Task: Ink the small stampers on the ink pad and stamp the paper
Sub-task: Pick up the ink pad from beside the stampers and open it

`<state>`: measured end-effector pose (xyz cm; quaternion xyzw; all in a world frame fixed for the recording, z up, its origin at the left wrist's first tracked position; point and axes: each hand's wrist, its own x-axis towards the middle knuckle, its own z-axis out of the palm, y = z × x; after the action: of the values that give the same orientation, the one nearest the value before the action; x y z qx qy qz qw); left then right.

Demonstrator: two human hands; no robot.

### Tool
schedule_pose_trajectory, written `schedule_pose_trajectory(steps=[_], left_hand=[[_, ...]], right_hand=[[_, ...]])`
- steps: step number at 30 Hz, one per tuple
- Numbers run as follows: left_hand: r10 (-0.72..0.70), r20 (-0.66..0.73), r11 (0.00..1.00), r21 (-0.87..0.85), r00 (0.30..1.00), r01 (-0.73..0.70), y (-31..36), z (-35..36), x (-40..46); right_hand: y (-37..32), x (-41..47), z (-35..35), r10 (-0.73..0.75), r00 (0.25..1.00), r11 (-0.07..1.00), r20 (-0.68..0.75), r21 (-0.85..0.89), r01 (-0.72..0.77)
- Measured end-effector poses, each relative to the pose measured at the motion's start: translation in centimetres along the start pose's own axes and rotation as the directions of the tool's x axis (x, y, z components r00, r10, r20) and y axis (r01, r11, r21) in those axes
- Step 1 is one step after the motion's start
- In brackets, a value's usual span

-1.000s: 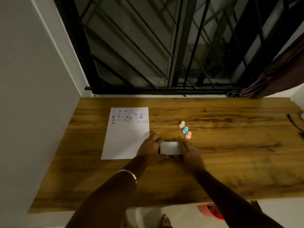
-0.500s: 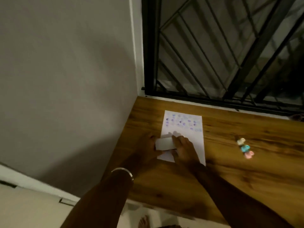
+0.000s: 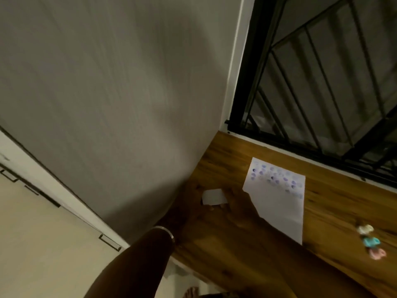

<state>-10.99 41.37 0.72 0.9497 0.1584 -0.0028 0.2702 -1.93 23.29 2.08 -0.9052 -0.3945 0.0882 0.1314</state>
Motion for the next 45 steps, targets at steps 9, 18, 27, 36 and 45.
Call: schedule_pose_trajectory(steps=[9, 18, 27, 36, 45], left_hand=[[0.081, -0.067, 0.995, -0.052, 0.994, -0.084, 0.6, -1.3, 0.0], [-0.112, -0.169, 0.99, -0.107, 0.979, 0.095, 1.4, -1.8, 0.8], [-0.379, -0.181, 0.865, -0.419, 0.908, 0.277, 2.3, -0.7, 1.8], [-0.51, -0.11, 0.738, -0.565, 0.853, 0.368, 1.6, 0.4, 2.3], [-0.524, -0.147, 0.784, -0.468, 0.839, 0.408, 2.0, 0.7, 2.6]], right_hand=[[2.3, 2.2, -0.6, -0.144, 0.99, 0.987, 0.011, 0.07, 0.143], [1.6, 3.6, -0.9, -0.057, 0.993, 0.963, -0.104, 0.255, 0.082], [1.2, 5.9, -0.2, 0.119, 0.988, 0.923, -0.102, 0.379, -0.072], [1.3, 6.4, 0.3, 0.143, 0.985, 0.903, -0.092, 0.421, -0.091], [0.9, 6.1, 0.0, 0.096, 0.991, 0.879, -0.096, 0.474, -0.039]])
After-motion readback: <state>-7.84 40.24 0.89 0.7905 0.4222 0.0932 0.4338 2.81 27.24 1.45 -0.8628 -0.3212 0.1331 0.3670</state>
